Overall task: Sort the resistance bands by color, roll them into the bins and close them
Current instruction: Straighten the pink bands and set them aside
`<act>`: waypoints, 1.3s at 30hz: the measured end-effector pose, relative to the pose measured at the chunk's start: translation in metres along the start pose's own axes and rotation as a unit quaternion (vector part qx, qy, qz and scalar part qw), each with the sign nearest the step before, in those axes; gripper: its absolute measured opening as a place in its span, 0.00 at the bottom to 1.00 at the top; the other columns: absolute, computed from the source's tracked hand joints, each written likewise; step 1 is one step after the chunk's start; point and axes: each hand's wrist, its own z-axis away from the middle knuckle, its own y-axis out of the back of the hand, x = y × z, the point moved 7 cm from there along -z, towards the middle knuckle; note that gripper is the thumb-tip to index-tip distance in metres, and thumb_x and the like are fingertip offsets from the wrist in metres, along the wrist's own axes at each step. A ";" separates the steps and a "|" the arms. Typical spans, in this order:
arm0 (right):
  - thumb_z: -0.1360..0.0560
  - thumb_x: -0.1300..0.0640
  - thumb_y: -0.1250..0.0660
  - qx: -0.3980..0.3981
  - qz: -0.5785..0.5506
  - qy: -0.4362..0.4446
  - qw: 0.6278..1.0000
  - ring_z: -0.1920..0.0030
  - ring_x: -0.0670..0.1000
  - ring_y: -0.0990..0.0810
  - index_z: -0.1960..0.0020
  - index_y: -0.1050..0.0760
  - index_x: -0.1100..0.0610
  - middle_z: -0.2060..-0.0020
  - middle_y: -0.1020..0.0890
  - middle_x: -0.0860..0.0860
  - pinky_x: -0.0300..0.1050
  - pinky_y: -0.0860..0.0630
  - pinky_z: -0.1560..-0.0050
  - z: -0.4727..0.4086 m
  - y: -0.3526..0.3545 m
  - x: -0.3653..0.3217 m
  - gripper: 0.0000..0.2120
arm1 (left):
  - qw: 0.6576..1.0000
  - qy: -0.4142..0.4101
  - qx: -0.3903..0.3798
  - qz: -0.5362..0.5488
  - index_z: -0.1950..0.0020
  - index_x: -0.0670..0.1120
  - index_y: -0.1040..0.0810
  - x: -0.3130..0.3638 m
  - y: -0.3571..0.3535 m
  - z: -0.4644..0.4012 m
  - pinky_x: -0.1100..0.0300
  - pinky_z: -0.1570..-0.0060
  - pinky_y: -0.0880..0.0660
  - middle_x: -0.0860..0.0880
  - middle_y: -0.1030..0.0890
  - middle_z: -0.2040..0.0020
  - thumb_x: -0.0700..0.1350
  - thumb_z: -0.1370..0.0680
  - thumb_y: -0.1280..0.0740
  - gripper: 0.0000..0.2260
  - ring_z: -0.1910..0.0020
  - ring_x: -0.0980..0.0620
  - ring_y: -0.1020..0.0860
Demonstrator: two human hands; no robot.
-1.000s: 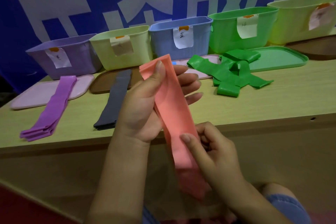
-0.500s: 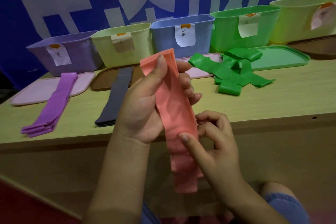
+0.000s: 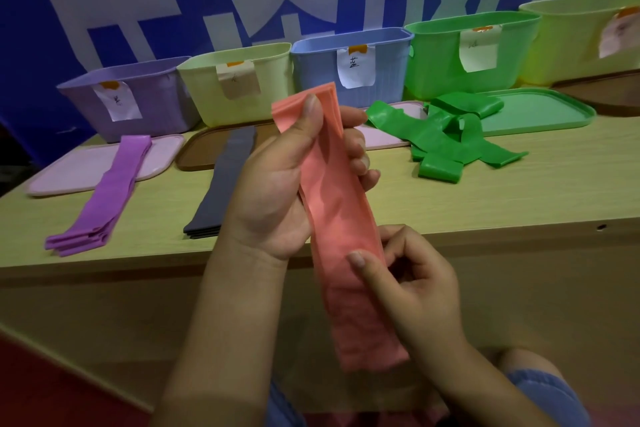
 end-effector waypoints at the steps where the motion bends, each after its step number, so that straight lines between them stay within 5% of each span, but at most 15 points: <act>1: 0.33 0.48 0.28 0.000 0.005 0.013 1.000 0.59 0.45 0.21 0.68 0.32 0.58 0.62 0.20 0.45 0.39 0.25 0.60 0.000 -0.001 -0.001 0.18 | 1.000 0.000 0.001 -0.002 0.61 0.42 0.18 0.000 -0.001 0.000 0.60 0.66 0.24 0.49 0.23 0.69 0.50 0.24 0.43 0.18 0.72 0.54 0.25; 10: 0.32 0.53 0.29 0.002 0.032 0.069 0.997 0.46 0.43 0.23 0.69 0.31 0.55 0.52 0.22 0.44 0.35 0.29 0.47 -0.003 0.000 -0.007 0.14 | 1.000 -0.029 0.009 -0.004 0.57 0.39 0.22 0.005 0.000 0.000 0.59 0.64 0.23 0.47 0.23 0.69 0.49 0.23 0.42 0.16 0.71 0.52 0.24; 14: 0.32 0.51 0.29 0.003 0.026 0.041 0.999 0.52 0.43 0.21 0.69 0.33 0.53 0.57 0.20 0.45 0.34 0.28 0.54 -0.003 -0.001 -0.003 0.15 | 1.000 -0.024 -0.011 -0.009 0.58 0.41 0.19 0.004 -0.003 0.001 0.58 0.64 0.23 0.48 0.22 0.68 0.50 0.24 0.42 0.16 0.70 0.53 0.23; 19: 0.32 0.41 0.29 -0.007 -0.004 -0.010 1.000 0.61 0.48 0.21 0.69 0.33 0.57 0.63 0.21 0.51 0.45 0.25 0.61 -0.003 -0.002 0.004 0.22 | 1.000 -0.020 -0.005 -0.008 0.58 0.41 0.20 0.005 0.000 0.002 0.58 0.65 0.23 0.48 0.23 0.69 0.50 0.24 0.42 0.16 0.71 0.54 0.24; 26: 0.35 0.50 0.27 -0.018 -0.025 -0.038 0.999 0.66 0.42 0.24 0.69 0.31 0.59 0.69 0.22 0.46 0.36 0.28 0.64 -0.001 -0.002 0.003 0.18 | 1.000 -0.015 -0.015 0.005 0.57 0.41 0.20 0.004 0.003 0.002 0.59 0.65 0.23 0.48 0.23 0.68 0.49 0.23 0.43 0.16 0.71 0.54 0.24; 29: 0.39 0.54 0.22 -0.016 -0.072 -0.103 0.992 0.70 0.39 0.25 0.60 0.32 0.58 0.71 0.22 0.45 0.33 0.29 0.67 -0.001 -0.004 0.007 0.19 | 1.000 -0.003 -0.013 0.025 0.58 0.41 0.20 0.003 0.003 0.000 0.60 0.66 0.23 0.49 0.24 0.69 0.50 0.22 0.44 0.18 0.72 0.55 0.24; 32: 0.37 0.56 0.26 -0.118 -0.100 -0.179 0.972 0.70 0.43 0.25 0.52 0.31 0.56 0.71 0.21 0.48 0.33 0.29 0.70 -0.003 -0.019 0.008 0.19 | 0.999 0.010 -0.018 0.036 0.59 0.42 0.19 0.005 0.002 -0.003 0.62 0.65 0.23 0.50 0.24 0.69 0.50 0.20 0.47 0.21 0.72 0.56 0.25; 36: 0.35 0.52 0.30 -0.283 -0.088 -0.278 0.914 0.56 0.42 0.17 0.50 0.24 0.48 0.58 0.15 0.42 0.35 0.22 0.57 0.001 -0.033 0.015 0.13 | 0.999 0.025 -0.030 0.019 0.58 0.41 0.18 0.004 -0.003 -0.008 0.61 0.65 0.23 0.49 0.24 0.69 0.49 0.20 0.46 0.20 0.71 0.55 0.25; 39: 0.28 0.53 0.37 -0.354 -0.134 -0.308 0.873 0.51 0.50 0.18 0.50 0.21 0.53 0.56 0.15 0.50 0.43 0.22 0.48 0.003 -0.044 0.013 0.09 | 0.998 0.045 -0.047 0.016 0.57 0.40 0.19 0.001 -0.006 -0.011 0.61 0.65 0.23 0.49 0.24 0.68 0.49 0.20 0.45 0.19 0.71 0.55 0.24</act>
